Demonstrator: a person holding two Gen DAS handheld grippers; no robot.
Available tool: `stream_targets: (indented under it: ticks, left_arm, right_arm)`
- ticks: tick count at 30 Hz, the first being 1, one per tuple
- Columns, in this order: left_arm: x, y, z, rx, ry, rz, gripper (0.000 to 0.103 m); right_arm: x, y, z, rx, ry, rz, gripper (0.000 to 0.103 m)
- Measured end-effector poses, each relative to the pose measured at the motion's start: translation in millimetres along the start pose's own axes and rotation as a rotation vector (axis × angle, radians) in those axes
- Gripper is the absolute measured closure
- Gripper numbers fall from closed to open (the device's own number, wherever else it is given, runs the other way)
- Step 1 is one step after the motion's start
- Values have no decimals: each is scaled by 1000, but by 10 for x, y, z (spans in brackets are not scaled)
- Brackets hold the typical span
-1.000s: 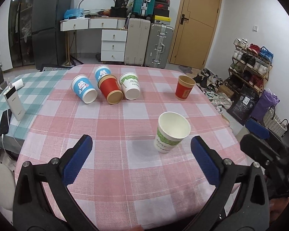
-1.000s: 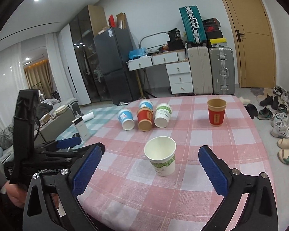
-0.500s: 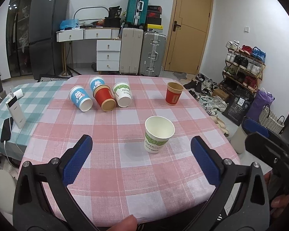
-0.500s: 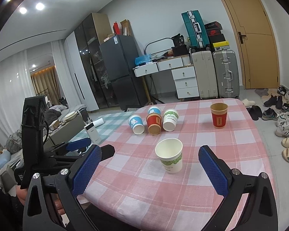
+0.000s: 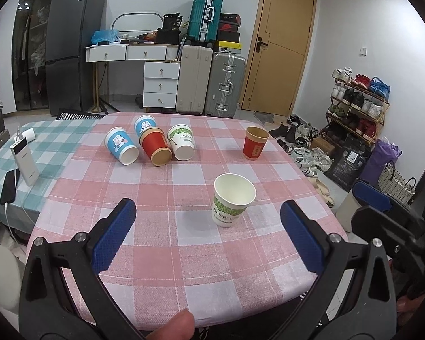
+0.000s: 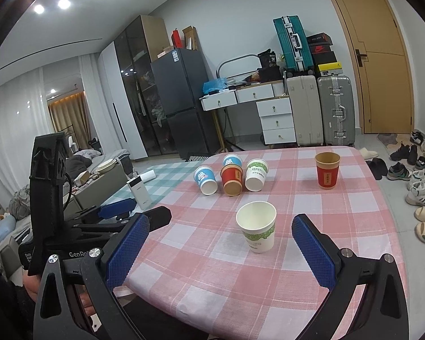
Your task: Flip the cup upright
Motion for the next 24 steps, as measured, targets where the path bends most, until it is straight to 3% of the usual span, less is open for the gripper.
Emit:
stream_targets:
  ticks: [24]
  left_arm:
    - [-77,-26,145,12,-22,8,1]
  right_arm:
    - [3,-36,16,13,-4,0,0]
Point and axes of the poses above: each gripper's, at about its wrist camera, not at the fingertips, and z roughly the way its jaws point, y to its right, x to its top, the point moved 8 cm from there along z, roughly the way its jaws point, and after that the axes turned 2 degrees about -z, right-handed, at the moved point
